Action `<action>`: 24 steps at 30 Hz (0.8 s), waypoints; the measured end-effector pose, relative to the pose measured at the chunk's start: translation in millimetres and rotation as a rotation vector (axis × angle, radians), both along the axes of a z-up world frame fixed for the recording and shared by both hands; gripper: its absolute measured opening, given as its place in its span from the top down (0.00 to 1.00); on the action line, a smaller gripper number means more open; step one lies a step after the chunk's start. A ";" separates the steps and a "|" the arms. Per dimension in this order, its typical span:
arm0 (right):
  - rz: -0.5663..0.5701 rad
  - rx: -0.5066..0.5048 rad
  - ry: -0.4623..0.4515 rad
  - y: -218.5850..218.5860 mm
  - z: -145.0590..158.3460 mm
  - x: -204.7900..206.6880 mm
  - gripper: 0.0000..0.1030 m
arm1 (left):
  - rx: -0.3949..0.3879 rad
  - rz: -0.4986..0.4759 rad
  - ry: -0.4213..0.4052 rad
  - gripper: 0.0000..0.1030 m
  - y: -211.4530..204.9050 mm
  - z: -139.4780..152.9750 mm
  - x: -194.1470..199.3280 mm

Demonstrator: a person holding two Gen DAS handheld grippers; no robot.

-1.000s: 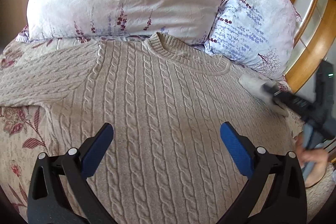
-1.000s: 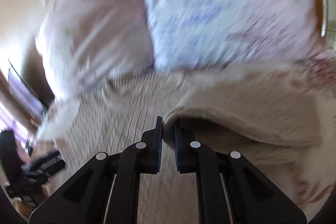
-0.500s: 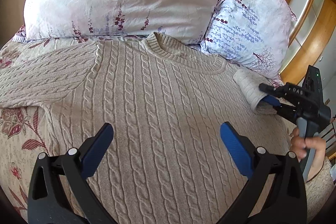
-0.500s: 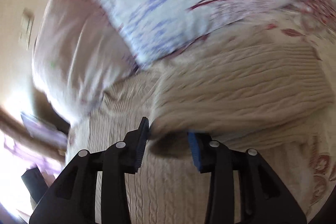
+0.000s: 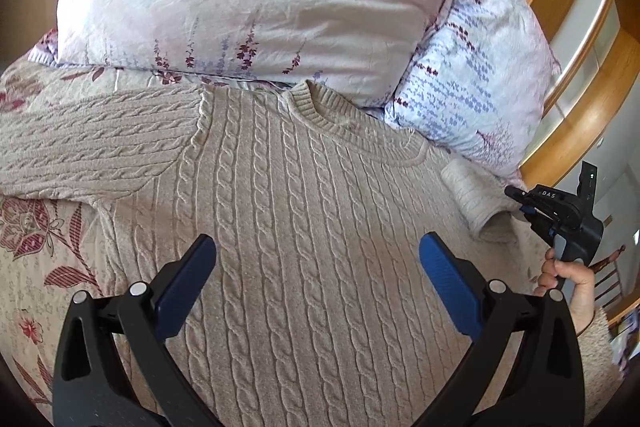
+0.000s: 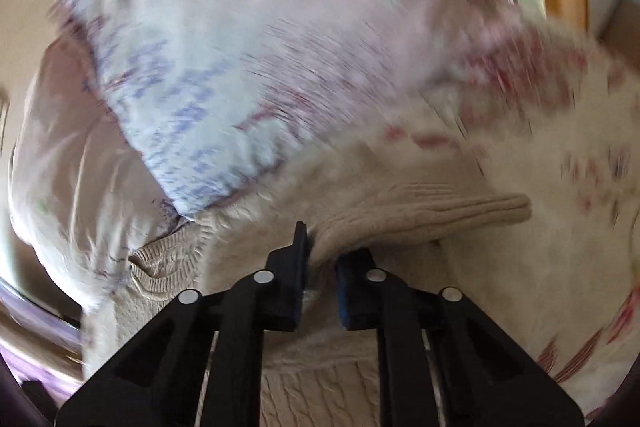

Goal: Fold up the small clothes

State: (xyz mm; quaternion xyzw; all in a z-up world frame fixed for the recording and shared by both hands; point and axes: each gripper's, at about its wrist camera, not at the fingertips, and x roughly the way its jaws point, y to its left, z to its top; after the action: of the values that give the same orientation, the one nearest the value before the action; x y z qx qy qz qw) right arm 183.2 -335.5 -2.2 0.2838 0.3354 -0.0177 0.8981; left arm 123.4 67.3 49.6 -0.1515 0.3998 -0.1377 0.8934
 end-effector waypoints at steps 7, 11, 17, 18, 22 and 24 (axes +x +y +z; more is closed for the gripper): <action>0.369 -0.199 -0.175 117.6 54.0 -1.3 0.89 | -0.186 0.017 0.001 0.02 20.8 1.7 7.2; 0.695 -0.273 -0.074 200.4 38.1 -4.6 0.42 | -0.275 0.023 0.024 0.02 23.9 -1.8 16.6; 0.633 -0.078 -0.012 158.9 20.5 -19.2 0.39 | -0.324 0.031 0.118 0.10 19.6 -19.7 33.5; 0.587 -0.004 0.010 137.2 16.7 -21.8 0.39 | -0.319 0.032 0.133 0.15 18.0 -22.6 36.3; 0.370 0.285 0.071 52.9 -7.9 -43.6 0.41 | -0.309 0.056 0.221 0.33 13.0 -37.3 52.2; 0.270 0.367 0.105 25.7 -21.7 -49.6 0.48 | -0.313 0.084 0.263 0.41 13.2 -45.2 61.6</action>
State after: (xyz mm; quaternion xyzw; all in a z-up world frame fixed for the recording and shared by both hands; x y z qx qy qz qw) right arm 133.6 -309.8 -23.9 0.3935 0.4143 0.1490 0.8071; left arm 185.0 80.5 4.4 -0.3219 0.4800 -0.1397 0.8040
